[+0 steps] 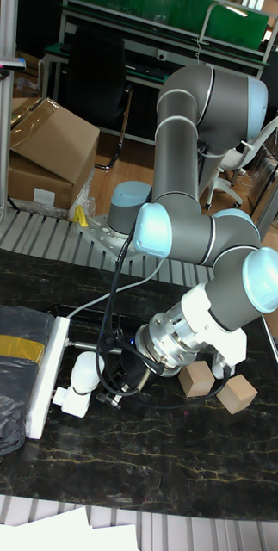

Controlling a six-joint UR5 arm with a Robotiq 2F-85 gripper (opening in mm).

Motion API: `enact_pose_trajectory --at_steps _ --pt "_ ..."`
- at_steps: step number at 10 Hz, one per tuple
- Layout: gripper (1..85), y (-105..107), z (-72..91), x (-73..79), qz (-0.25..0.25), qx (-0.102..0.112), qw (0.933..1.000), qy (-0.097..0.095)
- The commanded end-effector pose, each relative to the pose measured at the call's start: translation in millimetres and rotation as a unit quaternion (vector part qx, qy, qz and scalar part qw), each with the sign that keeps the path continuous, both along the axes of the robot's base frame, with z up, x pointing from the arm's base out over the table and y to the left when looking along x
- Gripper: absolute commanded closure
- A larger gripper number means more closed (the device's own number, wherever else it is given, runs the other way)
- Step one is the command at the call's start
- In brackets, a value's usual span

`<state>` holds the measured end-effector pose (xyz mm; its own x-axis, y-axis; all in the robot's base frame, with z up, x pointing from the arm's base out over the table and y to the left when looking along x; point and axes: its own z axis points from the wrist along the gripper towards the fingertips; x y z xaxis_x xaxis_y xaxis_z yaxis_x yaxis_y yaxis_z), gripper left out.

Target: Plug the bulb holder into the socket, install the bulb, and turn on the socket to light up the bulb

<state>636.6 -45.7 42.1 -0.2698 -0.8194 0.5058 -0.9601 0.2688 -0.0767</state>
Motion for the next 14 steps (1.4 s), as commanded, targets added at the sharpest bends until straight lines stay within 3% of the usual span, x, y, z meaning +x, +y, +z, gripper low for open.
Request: enact_pose_trajectory --at_steps 1,4,8,10,14 --pt "84.7 -0.8 4.2 -6.7 -0.009 -0.005 0.9999 0.005" --pt "84.7 -4.2 -1.0 -3.7 -0.001 0.007 1.0 0.003" --pt "84.7 -8.9 7.6 -6.1 -0.004 -0.014 0.9999 -0.002" --pt "84.7 8.0 14.2 -9.1 -0.018 -0.024 0.9995 -0.004" --pt "84.7 38.2 3.3 -3.2 -0.042 0.033 0.9985 -0.014"
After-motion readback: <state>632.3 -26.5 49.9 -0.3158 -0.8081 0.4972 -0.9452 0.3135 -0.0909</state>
